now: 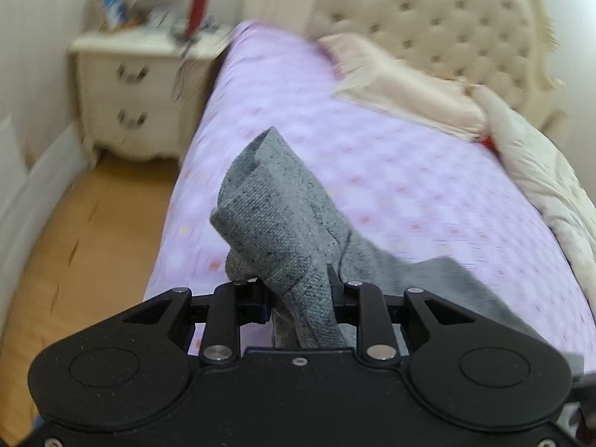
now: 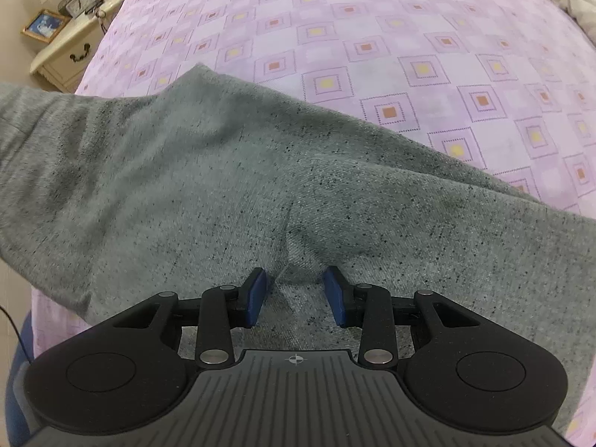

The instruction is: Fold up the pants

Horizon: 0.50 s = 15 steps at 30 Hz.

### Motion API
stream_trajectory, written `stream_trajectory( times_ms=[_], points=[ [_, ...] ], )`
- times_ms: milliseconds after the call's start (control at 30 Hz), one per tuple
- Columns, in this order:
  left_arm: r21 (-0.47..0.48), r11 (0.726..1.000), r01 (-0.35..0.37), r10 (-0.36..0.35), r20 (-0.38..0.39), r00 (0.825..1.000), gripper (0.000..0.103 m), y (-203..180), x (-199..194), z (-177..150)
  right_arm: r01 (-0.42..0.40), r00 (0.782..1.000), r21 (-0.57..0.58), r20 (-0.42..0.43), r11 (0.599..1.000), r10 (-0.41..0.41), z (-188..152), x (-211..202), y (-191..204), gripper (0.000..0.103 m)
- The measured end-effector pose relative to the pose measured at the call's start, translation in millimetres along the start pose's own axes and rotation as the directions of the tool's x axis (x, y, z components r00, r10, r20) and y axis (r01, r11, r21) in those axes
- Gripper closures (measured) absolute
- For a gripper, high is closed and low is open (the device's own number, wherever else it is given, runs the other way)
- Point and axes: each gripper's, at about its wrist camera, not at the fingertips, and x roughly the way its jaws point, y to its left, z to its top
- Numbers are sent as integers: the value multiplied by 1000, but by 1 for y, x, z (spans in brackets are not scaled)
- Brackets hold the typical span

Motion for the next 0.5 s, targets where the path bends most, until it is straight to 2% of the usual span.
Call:
stream_trajectory(
  times_ms=[167,300,433,500],
  points=[
    [151,987,47,-59,71,996,71,-48,-28,5,-25,1000,38,10,999,24,0,0,-5,68],
    [253,963,95,-122,91,988,71,-91,-40,3,-80,996,105,34,991,77,1,-5,-16,70],
    [345,928,137,-175,84,981,71,-134,-44,-6,-151,981,167,144,974,127,-1,-31,-34,71],
    [394,905,159,-204,73,976,71,-157,-44,-13,-127,977,167,194,978,94,-4,-48,-45,71]
  ],
)
